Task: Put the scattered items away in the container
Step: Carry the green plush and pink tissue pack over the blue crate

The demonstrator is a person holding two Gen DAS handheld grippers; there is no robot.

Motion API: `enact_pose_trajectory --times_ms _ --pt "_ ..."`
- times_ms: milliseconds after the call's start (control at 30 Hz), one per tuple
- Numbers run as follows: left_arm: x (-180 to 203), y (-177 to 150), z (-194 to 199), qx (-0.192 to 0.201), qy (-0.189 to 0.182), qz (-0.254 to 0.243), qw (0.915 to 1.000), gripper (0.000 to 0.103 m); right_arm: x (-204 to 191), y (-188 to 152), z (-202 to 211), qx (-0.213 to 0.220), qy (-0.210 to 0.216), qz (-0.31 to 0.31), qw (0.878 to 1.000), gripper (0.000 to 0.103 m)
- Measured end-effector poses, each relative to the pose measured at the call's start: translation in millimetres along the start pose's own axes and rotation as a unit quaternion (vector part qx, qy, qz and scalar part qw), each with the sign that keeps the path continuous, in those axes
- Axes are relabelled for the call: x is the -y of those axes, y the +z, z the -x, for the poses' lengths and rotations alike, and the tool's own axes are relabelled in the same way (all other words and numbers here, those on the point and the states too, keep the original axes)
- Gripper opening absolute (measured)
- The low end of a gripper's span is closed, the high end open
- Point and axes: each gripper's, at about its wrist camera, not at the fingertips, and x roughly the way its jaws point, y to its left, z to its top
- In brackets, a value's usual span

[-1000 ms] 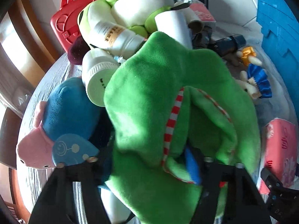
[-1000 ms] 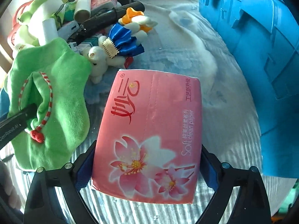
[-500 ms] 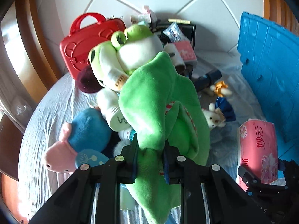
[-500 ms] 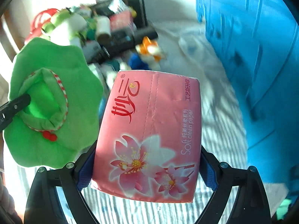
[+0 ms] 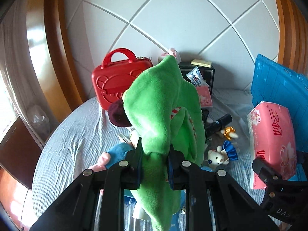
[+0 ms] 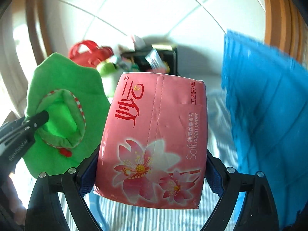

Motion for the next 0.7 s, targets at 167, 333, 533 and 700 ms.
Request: enact_pose_trajectory --times_ms 167,333,533,700 --pt "-4 20 28 0.036 0.007 0.014 0.9992 0.02 -7 28 31 0.045 0.002 0.023 0.999 0.093" --pt "0 43 48 0.079 -0.021 0.01 0.9966 0.02 -4 53 74 0.096 -0.026 0.011 0.995 0.093" --pt "26 71 75 0.127 -0.073 -0.001 0.9892 0.02 23 80 131 0.151 -0.083 -0.006 0.985 0.093" --pt "85 99 104 0.17 -0.114 -0.026 0.9784 0.02 78 89 188 0.184 -0.138 -0.025 0.973 0.094"
